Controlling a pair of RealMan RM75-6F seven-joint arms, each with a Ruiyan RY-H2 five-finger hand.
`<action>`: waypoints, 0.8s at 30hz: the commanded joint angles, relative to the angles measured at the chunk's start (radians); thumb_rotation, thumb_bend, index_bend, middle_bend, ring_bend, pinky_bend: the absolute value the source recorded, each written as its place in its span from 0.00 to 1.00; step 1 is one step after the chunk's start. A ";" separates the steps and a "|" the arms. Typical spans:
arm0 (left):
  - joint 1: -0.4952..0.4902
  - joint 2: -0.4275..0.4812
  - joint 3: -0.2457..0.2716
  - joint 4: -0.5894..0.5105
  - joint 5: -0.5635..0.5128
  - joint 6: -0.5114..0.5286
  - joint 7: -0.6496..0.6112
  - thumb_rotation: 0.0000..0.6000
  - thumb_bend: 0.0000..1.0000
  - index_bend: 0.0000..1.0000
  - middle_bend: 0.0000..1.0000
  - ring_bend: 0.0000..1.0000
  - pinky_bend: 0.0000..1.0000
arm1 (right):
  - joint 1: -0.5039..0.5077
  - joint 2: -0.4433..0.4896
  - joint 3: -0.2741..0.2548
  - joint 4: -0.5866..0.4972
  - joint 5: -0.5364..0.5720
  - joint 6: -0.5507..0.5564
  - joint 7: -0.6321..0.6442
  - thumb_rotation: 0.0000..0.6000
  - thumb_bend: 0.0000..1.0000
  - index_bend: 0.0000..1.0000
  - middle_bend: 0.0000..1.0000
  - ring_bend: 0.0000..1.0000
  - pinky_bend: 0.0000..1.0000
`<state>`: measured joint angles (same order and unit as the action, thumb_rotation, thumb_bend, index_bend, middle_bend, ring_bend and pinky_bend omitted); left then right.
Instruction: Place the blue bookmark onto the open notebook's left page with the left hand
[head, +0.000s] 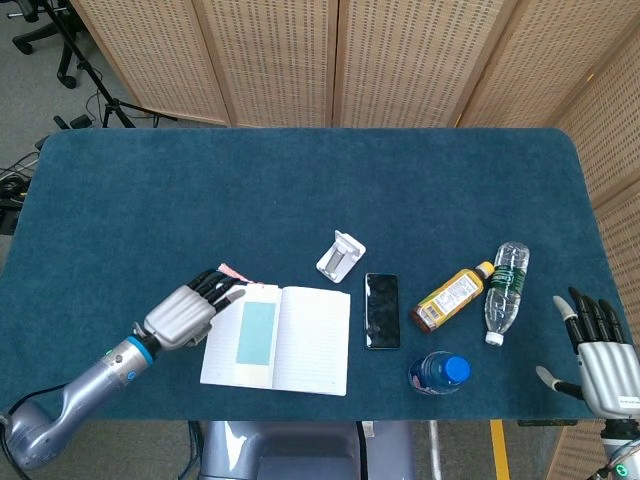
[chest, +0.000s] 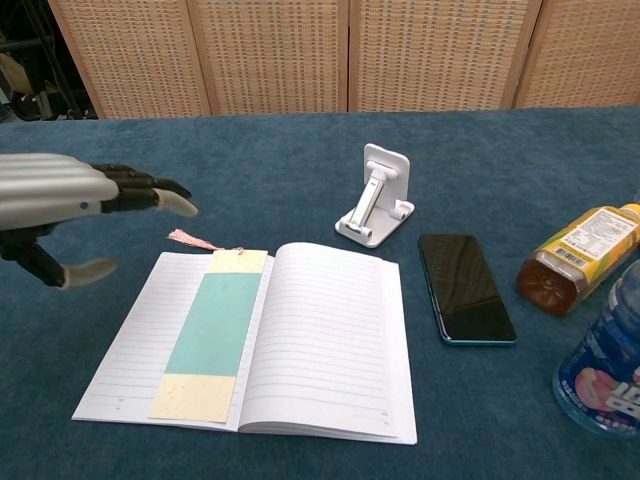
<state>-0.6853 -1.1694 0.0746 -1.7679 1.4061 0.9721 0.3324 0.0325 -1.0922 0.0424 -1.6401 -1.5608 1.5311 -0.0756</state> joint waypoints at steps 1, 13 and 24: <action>0.095 0.046 0.019 -0.050 -0.009 0.106 -0.014 1.00 0.48 0.00 0.00 0.00 0.00 | 0.003 -0.004 -0.003 -0.001 -0.005 -0.005 -0.010 1.00 0.00 0.00 0.00 0.00 0.00; 0.331 0.025 0.056 0.001 0.042 0.387 -0.095 1.00 0.33 0.00 0.00 0.00 0.00 | 0.008 -0.015 -0.003 -0.003 0.001 -0.013 -0.041 1.00 0.00 0.00 0.00 0.00 0.00; 0.442 -0.051 0.030 0.111 0.136 0.564 -0.067 1.00 0.31 0.00 0.00 0.00 0.00 | 0.008 -0.021 -0.002 0.000 -0.008 -0.004 -0.044 1.00 0.00 0.00 0.00 0.00 0.00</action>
<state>-0.2529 -1.2134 0.1168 -1.6662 1.5351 1.5143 0.2643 0.0401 -1.1128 0.0412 -1.6397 -1.5666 1.5284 -0.1187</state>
